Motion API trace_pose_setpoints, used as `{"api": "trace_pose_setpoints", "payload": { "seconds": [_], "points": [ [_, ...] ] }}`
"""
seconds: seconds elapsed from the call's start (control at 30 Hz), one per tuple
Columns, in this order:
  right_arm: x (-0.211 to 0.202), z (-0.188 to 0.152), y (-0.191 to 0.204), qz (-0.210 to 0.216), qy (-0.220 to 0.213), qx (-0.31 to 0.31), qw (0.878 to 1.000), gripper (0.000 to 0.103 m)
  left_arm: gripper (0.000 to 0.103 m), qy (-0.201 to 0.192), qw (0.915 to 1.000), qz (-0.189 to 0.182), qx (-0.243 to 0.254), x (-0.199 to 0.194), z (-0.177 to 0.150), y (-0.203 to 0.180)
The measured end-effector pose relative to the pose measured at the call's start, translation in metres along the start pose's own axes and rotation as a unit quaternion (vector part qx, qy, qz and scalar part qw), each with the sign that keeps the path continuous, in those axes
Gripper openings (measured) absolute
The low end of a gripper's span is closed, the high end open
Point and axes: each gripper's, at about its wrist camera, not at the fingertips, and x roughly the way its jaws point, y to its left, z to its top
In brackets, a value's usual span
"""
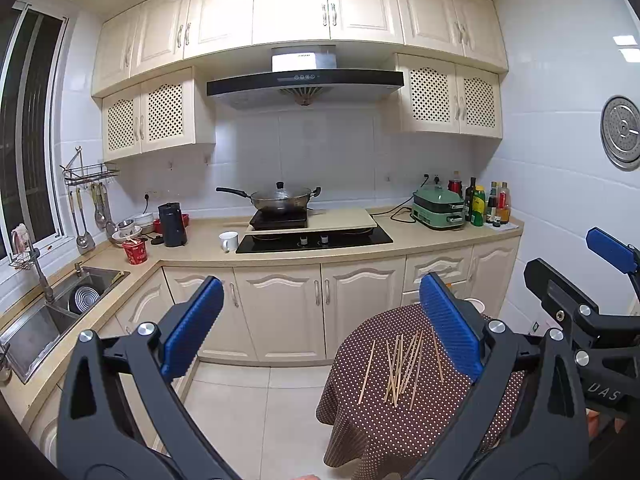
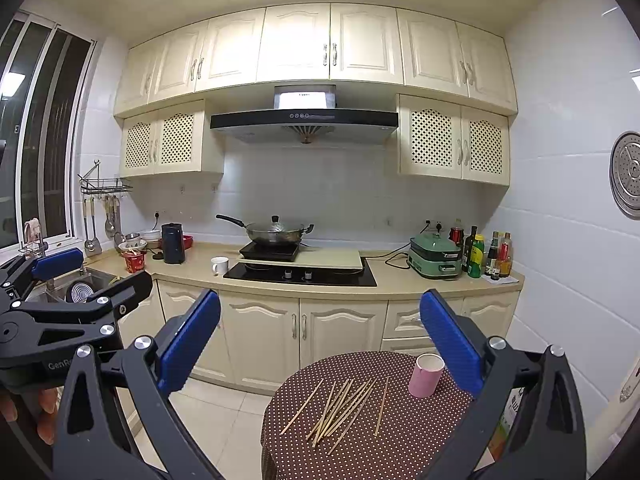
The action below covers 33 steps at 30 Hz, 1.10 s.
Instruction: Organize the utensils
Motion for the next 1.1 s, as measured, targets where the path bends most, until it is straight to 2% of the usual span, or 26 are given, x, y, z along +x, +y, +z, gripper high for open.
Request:
{"api": "trace_pose_setpoints", "payload": {
  "seconds": [1.1],
  "points": [
    [0.0057, 0.003, -0.0035, 0.004, 0.006, 0.012, 1.0, 0.096, 0.096, -0.005, 1.0, 0.004, 0.008, 0.0004, 0.0032, -0.0017]
  ]
}}
